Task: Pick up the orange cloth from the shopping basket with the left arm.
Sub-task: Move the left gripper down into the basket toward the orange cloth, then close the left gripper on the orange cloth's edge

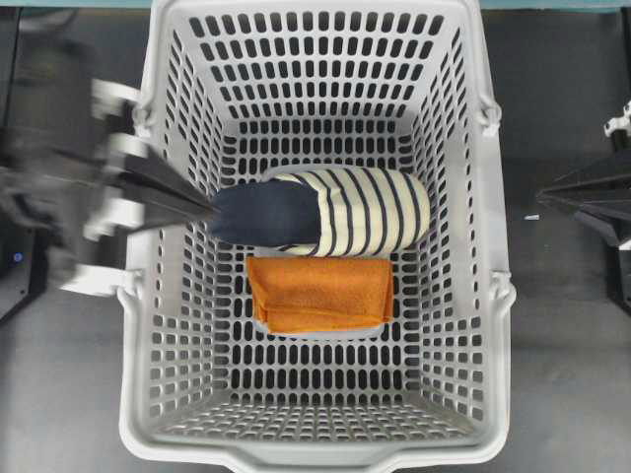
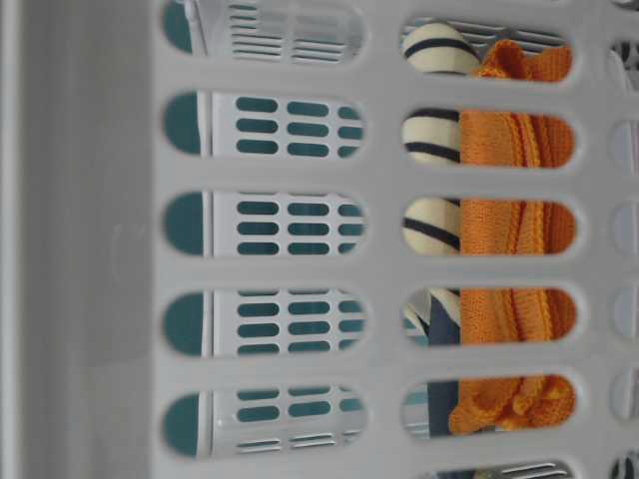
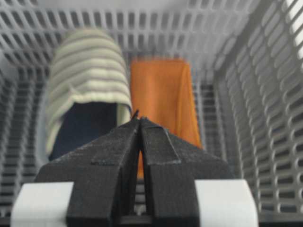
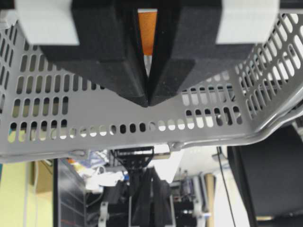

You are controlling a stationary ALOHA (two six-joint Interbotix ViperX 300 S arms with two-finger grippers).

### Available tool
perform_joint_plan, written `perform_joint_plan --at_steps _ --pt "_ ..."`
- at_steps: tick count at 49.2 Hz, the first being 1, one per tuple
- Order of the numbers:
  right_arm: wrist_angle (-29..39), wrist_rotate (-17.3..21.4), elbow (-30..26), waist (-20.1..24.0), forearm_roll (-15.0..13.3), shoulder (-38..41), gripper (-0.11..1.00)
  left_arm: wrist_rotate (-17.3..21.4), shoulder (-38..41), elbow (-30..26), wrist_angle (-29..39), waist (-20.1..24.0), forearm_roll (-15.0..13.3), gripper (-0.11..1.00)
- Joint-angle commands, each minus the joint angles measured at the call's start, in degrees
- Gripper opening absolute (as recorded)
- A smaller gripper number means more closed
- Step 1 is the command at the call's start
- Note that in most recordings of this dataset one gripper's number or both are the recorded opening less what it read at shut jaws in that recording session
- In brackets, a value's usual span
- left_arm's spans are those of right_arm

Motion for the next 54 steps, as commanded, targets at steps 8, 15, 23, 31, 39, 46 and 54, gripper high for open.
perform_joint_plan --at_steps 8,15,23,31,39,46,54 --pt "-0.4 0.1 -0.8 0.6 0.2 -0.4 0.0 0.4 18.1 -19.1 17.8 -0.9 0.2 0.0" --pt "-0.4 0.1 -0.8 0.7 0.2 -0.8 0.0 1.5 26.4 -25.1 24.2 -1.8 0.3 0.0" --pt "0.4 0.1 -0.8 0.8 0.2 -1.3 0.0 1.8 32.0 -27.1 25.1 -2.6 0.3 0.01" --pt "1.8 0.1 -0.7 0.8 0.2 -1.8 0.0 0.3 34.5 -27.0 24.0 -3.5 0.3 0.34" --pt "2.5 0.1 -0.5 0.8 0.3 -2.3 0.0 -0.4 36.6 -26.2 22.8 -3.7 0.3 0.79" --pt "2.9 0.1 -0.3 0.8 0.2 -2.6 0.0 0.3 38.1 -25.6 20.0 -4.0 0.3 0.89" --pt "3.3 0.1 0.0 0.8 0.2 -2.8 0.0 -0.2 40.1 -24.2 17.1 -4.3 0.3 0.89"
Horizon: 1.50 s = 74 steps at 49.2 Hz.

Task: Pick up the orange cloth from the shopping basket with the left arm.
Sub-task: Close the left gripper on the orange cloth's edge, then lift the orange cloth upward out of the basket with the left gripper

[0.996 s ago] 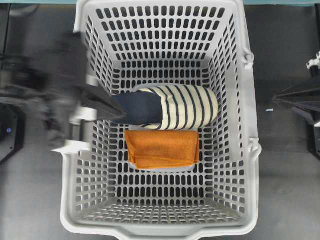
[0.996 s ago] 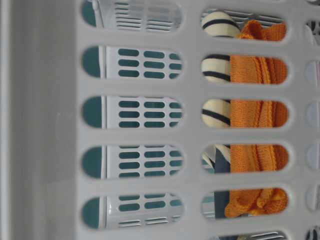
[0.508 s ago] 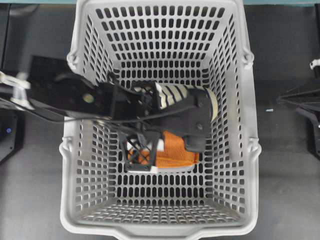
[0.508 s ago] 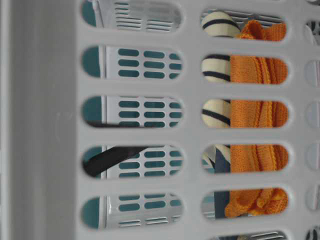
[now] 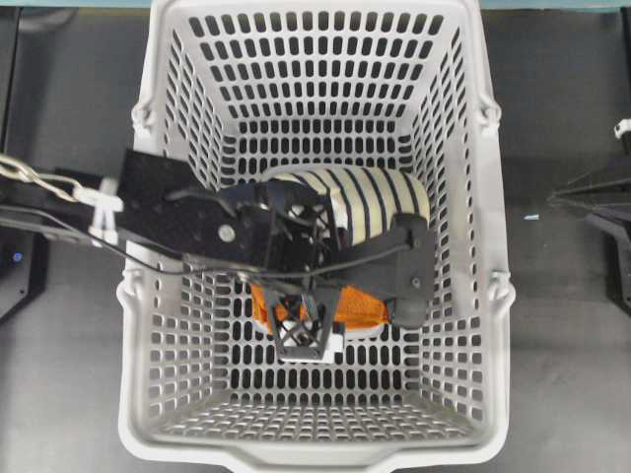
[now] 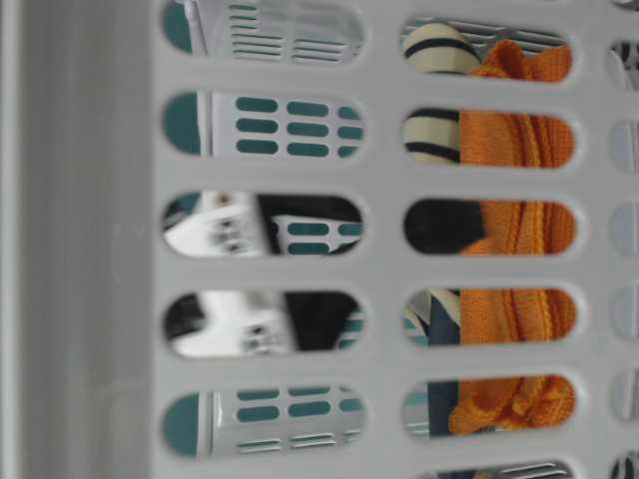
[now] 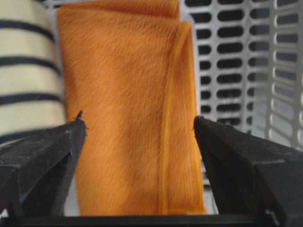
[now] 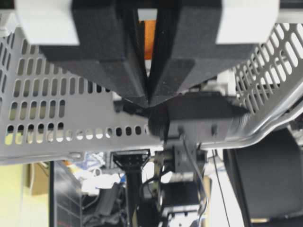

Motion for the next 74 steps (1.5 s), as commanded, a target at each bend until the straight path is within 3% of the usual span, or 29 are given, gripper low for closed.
perform_joint_plan --at_steps 1,28,33,44,50,59,74 --pt "0.0 0.1 -0.4 0.2 0.2 0.2 0.0 -0.2 0.4 0.5 -1.3 -0.2 0.2 0.9" --pt "1.3 0.1 -0.1 0.2 0.2 -0.1 0.0 -0.7 1.2 6.6 -6.0 -0.2 0.2 0.85" --pt "1.3 0.1 -0.1 0.1 0.3 -0.1 0.0 -0.7 1.1 6.2 -6.0 -0.3 0.2 0.68" --pt "1.3 0.1 0.0 0.2 0.3 -0.4 0.0 0.1 -0.6 5.2 -6.0 -0.2 0.2 0.12" --pt "1.3 0.1 0.1 0.2 0.2 -0.4 0.0 0.2 -2.5 4.1 -5.3 -0.2 0.2 0.12" --pt "1.3 0.1 0.3 0.2 0.2 -0.7 0.0 0.3 -5.6 -2.5 -1.0 -0.4 0.2 0.12" --pt "1.3 0.1 0.3 0.2 0.2 -1.4 0.0 0.5 -10.5 -19.0 12.4 0.3 0.3 0.12"
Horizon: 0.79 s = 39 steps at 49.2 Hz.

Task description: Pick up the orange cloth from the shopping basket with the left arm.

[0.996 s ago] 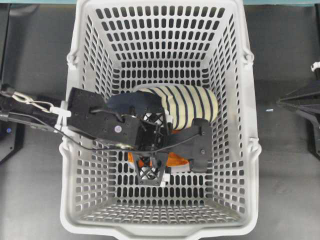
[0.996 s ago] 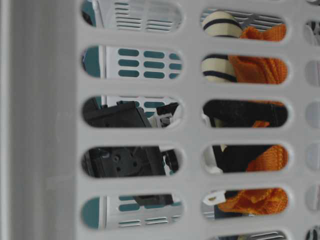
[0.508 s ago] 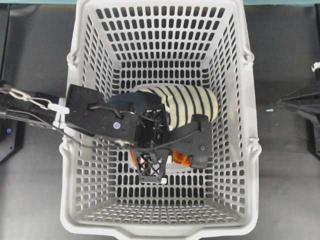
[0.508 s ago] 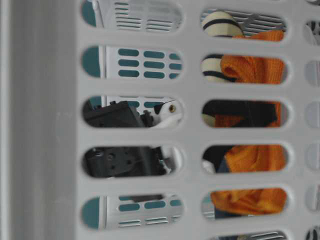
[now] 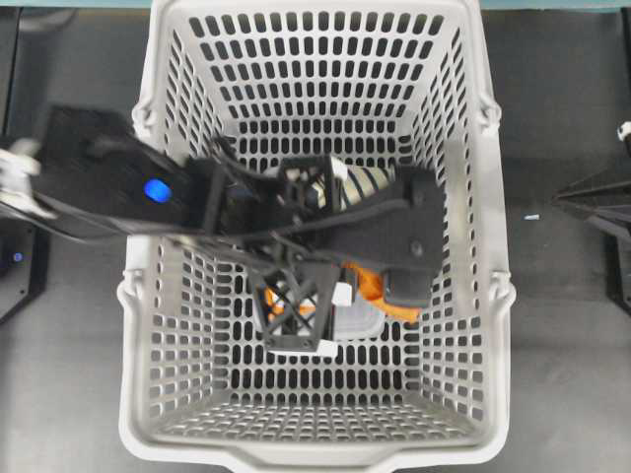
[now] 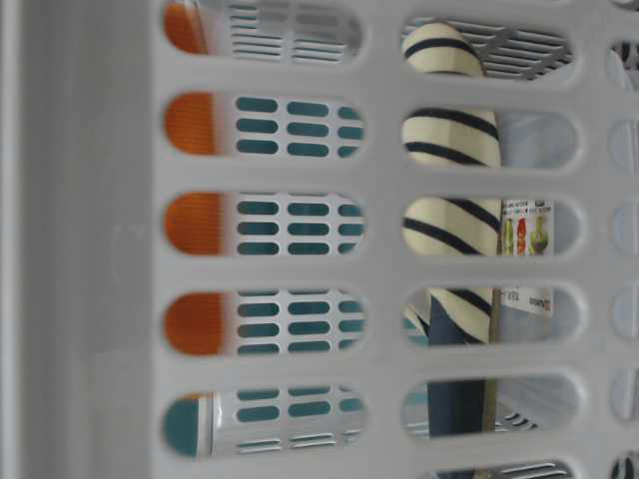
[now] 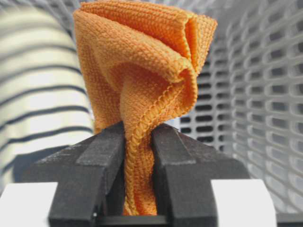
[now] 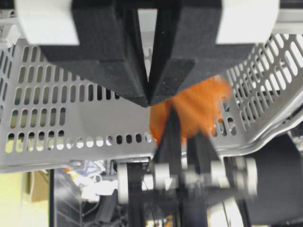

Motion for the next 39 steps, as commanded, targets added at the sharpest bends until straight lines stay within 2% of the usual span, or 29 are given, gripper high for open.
perform_joint_plan --at_steps 1,8,14,39 --pt "-0.4 0.1 -0.4 0.1 0.2 0.1 0.0 0.0 -3.3 -6.9 4.0 0.3 0.2 0.12" --pt "-0.3 0.1 -0.3 0.1 0.3 -0.4 0.0 0.0 -3.4 -13.7 9.9 0.3 0.2 0.12" --pt "-0.3 0.1 -0.2 0.1 0.2 -0.9 0.0 0.0 -2.7 -16.5 14.5 0.3 0.2 0.12" --pt "0.4 0.1 -0.1 0.1 0.3 -1.2 0.0 -0.2 -1.9 -17.3 16.0 0.6 0.2 0.12"
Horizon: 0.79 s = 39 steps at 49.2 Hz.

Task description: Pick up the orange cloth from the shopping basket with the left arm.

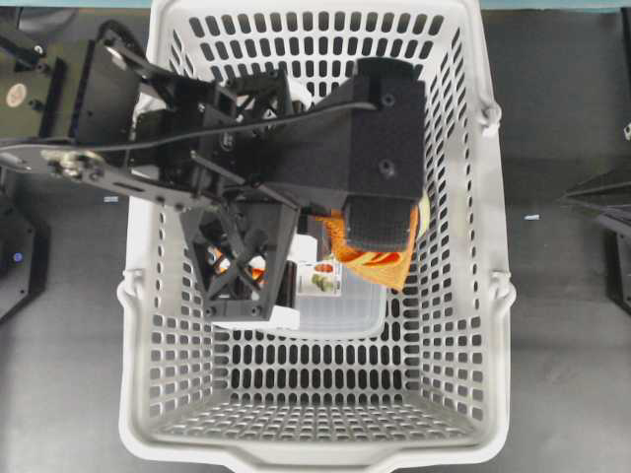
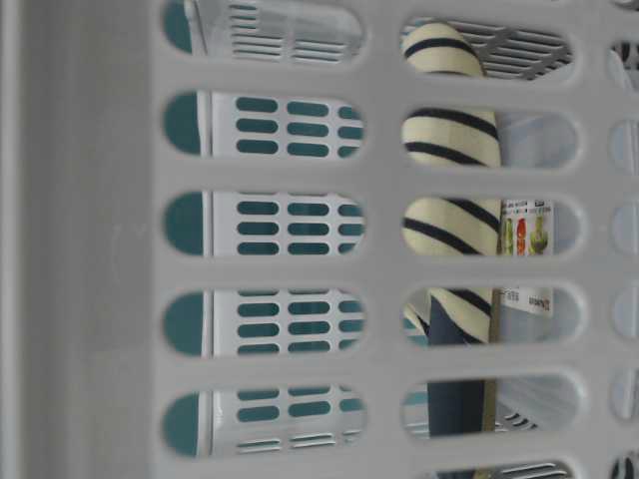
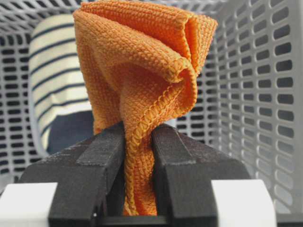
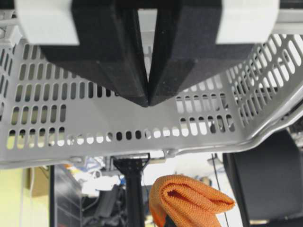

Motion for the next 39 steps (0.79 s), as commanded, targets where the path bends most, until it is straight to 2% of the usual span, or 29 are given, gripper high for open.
perform_joint_plan --at_steps 1,39 --pt "-0.2 0.1 -0.4 0.0 0.3 0.4 0.0 0.0 -0.8 -1.8 -0.1 0.1 0.2 0.12" --pt "-0.1 0.1 -0.1 0.1 0.3 0.3 0.0 -0.1 -0.7 -1.8 -0.1 0.2 0.2 0.12"
